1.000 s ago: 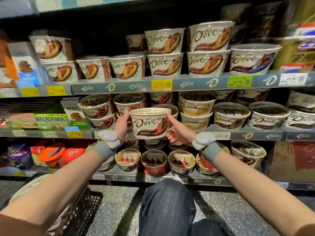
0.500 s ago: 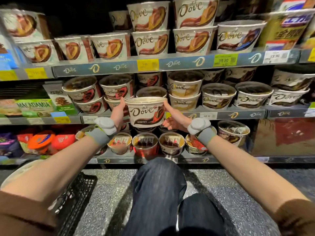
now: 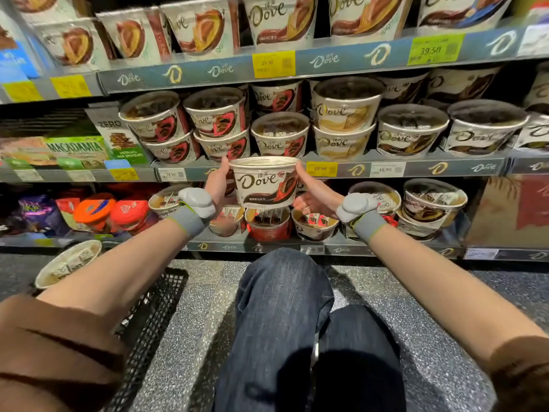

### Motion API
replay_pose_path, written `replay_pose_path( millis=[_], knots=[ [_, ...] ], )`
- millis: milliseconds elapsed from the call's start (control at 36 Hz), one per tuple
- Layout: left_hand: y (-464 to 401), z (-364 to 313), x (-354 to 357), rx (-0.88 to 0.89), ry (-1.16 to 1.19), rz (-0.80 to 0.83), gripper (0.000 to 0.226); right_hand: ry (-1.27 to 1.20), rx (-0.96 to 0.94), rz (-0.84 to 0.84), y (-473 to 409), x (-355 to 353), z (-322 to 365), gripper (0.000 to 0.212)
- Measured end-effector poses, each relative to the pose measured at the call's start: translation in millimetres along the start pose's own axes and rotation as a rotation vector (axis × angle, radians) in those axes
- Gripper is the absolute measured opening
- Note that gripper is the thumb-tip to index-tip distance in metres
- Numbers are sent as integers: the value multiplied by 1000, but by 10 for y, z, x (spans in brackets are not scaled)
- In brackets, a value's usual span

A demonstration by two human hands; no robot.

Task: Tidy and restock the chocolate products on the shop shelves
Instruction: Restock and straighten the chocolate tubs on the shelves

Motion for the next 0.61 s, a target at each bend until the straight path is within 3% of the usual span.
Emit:
replay_pose_path(
  millis=[139,250,472,556,611],
  knots=[
    [-167,163,-162,-27,14,-26,74,-1,5,-6,-46,31,-95,88],
    [-93,150,-168,11,-41,-44,53,6,23,20,-108,118,-158,90],
    [-135,417,-343,-39,9,-62,55,6,46,76,-250,338,-350,86],
    [-95,594,-511,-16,43,-147,55,21,80,138,-292,515,-511,91],
    [-83,784,-657,-33,78,-182,52,37,114,196,-326,718,-637,81]
  ],
)
Point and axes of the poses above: each hand's wrist, its own y-axis away from the middle knuckle, its own x-axis out of the palm, z = x × y, the point moved 10 cm from there along -y, towards the middle knuckle, and after that the axes turned 9 degrees about y, right-handed, at the moved point
